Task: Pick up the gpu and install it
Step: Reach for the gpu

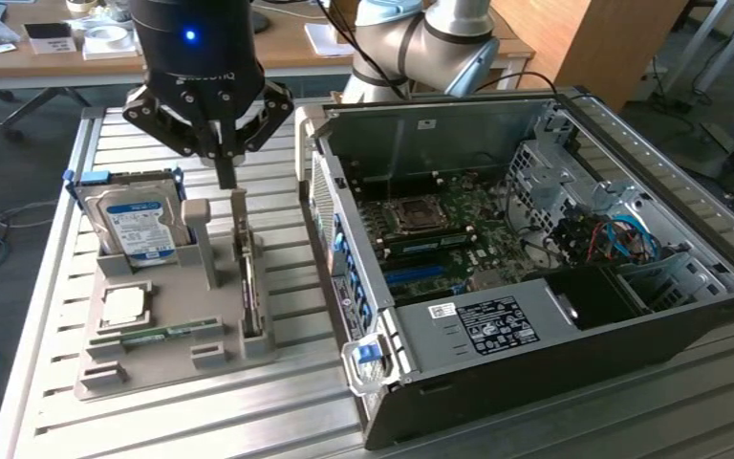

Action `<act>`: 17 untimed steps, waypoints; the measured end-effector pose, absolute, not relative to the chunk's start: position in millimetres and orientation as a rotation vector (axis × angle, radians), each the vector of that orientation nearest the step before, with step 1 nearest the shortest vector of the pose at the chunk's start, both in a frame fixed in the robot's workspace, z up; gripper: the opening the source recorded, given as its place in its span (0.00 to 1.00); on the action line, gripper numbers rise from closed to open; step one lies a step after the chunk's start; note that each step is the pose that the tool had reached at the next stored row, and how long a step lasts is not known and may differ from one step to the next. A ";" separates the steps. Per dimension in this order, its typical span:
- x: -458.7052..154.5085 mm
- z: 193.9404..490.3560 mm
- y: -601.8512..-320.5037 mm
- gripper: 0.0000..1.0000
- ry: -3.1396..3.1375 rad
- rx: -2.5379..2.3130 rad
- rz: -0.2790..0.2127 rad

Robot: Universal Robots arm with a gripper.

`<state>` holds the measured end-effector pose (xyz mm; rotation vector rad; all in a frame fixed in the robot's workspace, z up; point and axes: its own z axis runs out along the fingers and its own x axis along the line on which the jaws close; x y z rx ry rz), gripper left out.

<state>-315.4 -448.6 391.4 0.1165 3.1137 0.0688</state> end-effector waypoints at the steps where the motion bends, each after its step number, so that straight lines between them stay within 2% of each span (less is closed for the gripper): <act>1: -315.5 391.3 -449.7 0.11 3.114 0.117 0.069; 17: -316.5 391.1 -458.5 0.11 3.114 0.117 0.069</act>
